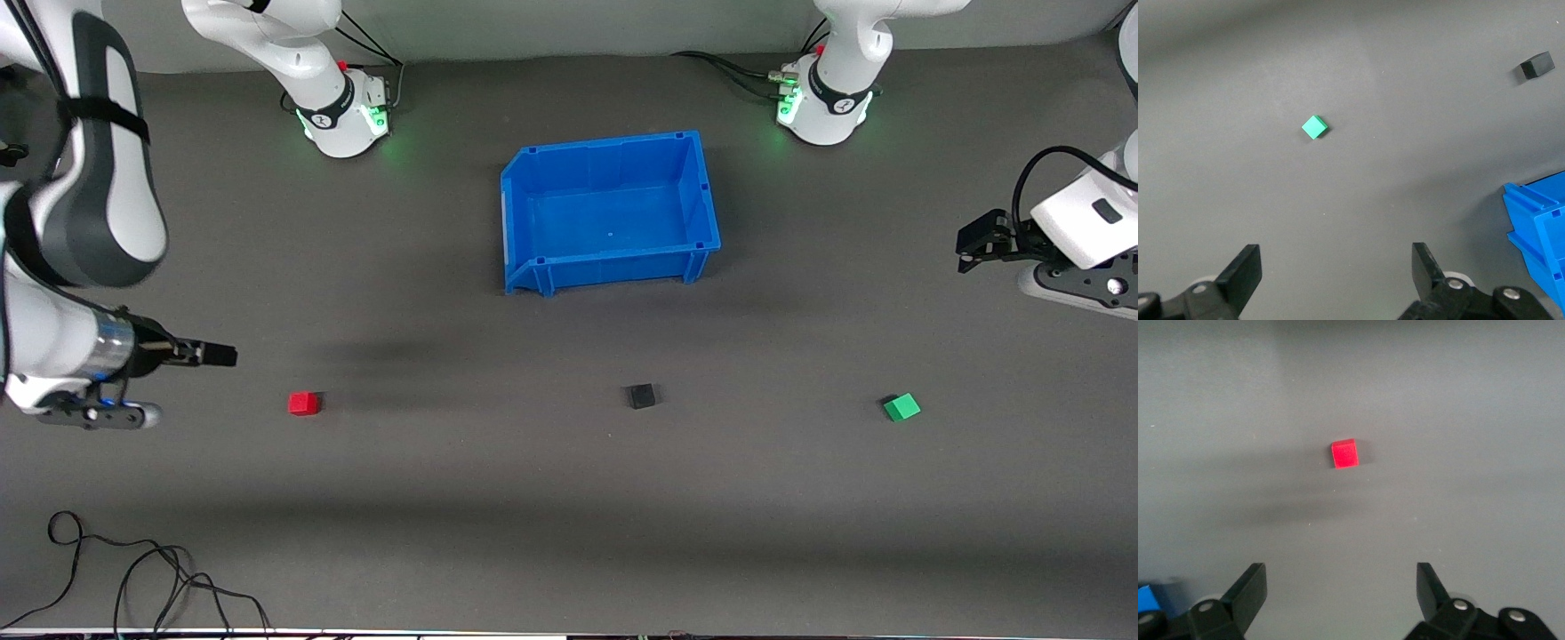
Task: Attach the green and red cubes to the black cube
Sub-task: 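Reach the right gripper down toward the red cube, then close the right gripper on the red cube while the left gripper approaches, then lift the red cube with the right gripper while the left grasps green, then carry the red and green cubes toward the black cube with both grippers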
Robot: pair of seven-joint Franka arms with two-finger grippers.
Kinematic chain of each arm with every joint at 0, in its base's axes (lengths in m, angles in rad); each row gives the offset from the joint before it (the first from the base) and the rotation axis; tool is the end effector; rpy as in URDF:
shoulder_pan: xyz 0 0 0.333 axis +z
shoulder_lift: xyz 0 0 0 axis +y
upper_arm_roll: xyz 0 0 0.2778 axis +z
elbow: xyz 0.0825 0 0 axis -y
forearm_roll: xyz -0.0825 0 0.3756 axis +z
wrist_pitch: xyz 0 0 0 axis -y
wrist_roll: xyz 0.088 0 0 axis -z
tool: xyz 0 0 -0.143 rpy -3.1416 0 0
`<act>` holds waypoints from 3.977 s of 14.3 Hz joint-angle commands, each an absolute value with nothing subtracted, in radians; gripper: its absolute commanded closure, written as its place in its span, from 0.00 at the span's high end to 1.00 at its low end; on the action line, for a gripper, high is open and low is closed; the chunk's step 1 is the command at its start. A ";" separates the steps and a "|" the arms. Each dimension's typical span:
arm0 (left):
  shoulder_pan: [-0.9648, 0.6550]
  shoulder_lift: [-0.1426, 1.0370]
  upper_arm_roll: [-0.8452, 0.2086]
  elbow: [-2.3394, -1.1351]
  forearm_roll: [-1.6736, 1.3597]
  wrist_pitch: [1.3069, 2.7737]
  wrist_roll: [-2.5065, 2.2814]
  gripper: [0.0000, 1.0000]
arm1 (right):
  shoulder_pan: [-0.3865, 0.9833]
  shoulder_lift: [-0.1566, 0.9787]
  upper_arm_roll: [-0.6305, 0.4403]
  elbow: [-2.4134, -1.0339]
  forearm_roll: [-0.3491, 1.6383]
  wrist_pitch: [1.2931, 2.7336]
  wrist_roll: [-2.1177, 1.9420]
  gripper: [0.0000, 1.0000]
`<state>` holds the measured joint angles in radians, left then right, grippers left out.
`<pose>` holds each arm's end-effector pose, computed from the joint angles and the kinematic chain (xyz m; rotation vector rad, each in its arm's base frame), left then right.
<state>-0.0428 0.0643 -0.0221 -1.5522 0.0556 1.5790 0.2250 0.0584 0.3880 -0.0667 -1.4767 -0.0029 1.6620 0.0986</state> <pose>0.5611 -0.0282 0.5242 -3.0572 0.4486 0.0644 0.6222 -0.0015 0.3718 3.0843 -0.1605 -0.3105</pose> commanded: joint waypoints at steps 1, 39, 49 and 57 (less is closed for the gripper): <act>-0.011 0.043 -0.021 -1.578 0.046 1.594 0.131 1.00 | 0.039 0.487 -0.064 -1.443 -0.014 1.742 0.114 0.99; 0.097 0.558 -0.015 -1.782 0.073 2.273 -1.973 0.99 | 0.142 0.706 -0.051 -1.442 0.115 1.944 0.889 0.16; 0.081 0.589 -0.012 -1.890 0.132 2.456 -1.987 0.81 | 0.278 0.729 -0.044 -1.436 0.243 1.948 1.181 0.15; 0.049 0.565 -0.017 -1.887 0.163 2.436 -1.971 0.00 | 0.415 0.787 -0.041 -1.359 0.340 1.985 1.480 0.14</act>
<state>0.0872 0.6043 -0.0235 -1.8744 0.1453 2.4461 -1.9577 0.3494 0.7476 -0.0306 -1.4307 0.3172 1.9696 1.3561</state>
